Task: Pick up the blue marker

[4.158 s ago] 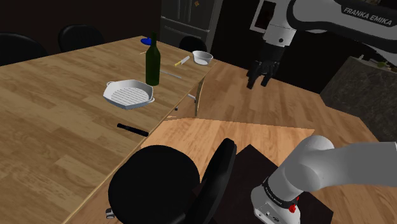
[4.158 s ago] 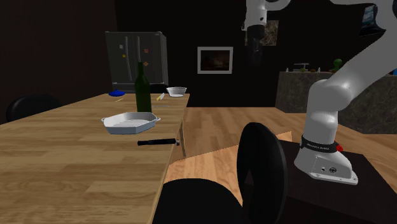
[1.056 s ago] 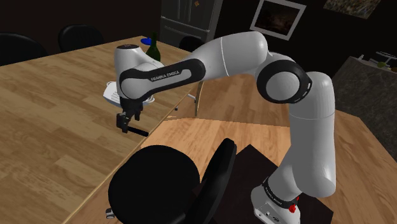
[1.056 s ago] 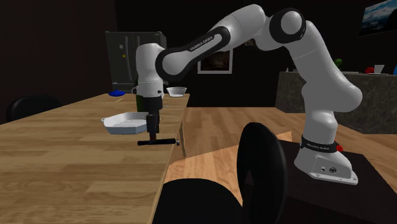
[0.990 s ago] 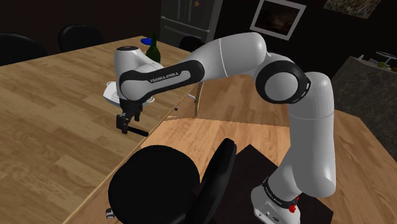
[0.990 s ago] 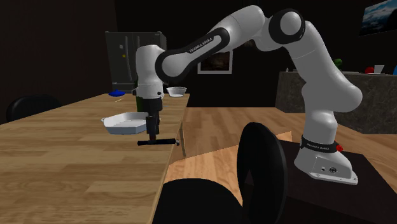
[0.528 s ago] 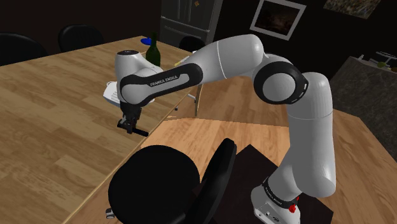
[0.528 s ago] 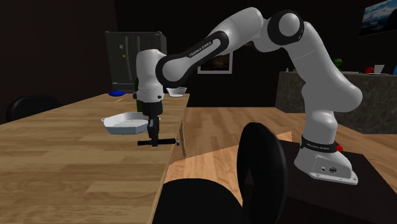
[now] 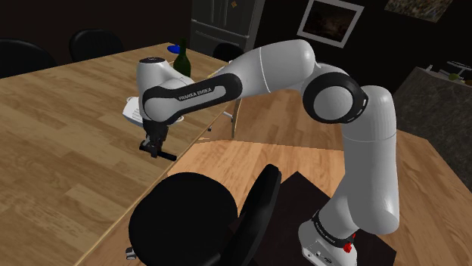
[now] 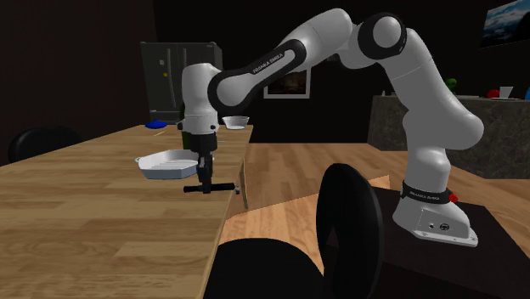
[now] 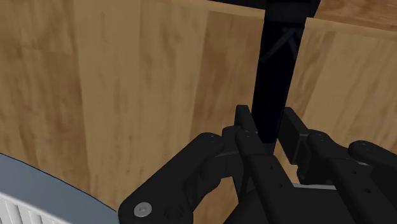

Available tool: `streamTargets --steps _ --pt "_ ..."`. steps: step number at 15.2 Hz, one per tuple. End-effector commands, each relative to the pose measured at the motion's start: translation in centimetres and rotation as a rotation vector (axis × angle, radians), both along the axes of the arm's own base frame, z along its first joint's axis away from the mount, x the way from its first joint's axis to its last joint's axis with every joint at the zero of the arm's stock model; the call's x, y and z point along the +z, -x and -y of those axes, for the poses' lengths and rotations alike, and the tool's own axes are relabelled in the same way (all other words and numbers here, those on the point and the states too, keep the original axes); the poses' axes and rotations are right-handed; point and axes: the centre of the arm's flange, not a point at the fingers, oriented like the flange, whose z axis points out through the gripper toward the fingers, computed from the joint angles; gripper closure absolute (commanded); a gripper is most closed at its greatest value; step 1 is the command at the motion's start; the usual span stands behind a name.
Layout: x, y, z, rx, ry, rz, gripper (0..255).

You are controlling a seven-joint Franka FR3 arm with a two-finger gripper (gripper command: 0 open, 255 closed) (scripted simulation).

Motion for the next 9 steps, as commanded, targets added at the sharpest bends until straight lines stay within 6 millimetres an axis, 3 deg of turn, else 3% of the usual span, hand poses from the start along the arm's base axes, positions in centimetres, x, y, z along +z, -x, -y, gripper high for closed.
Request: streamTargets --steps 1,9 --pt "0.9 0.0 0.0 0.000 0.000 0.000 255" --pt "5.2 0.0 0.0 0.000 0.000 0.000 255"
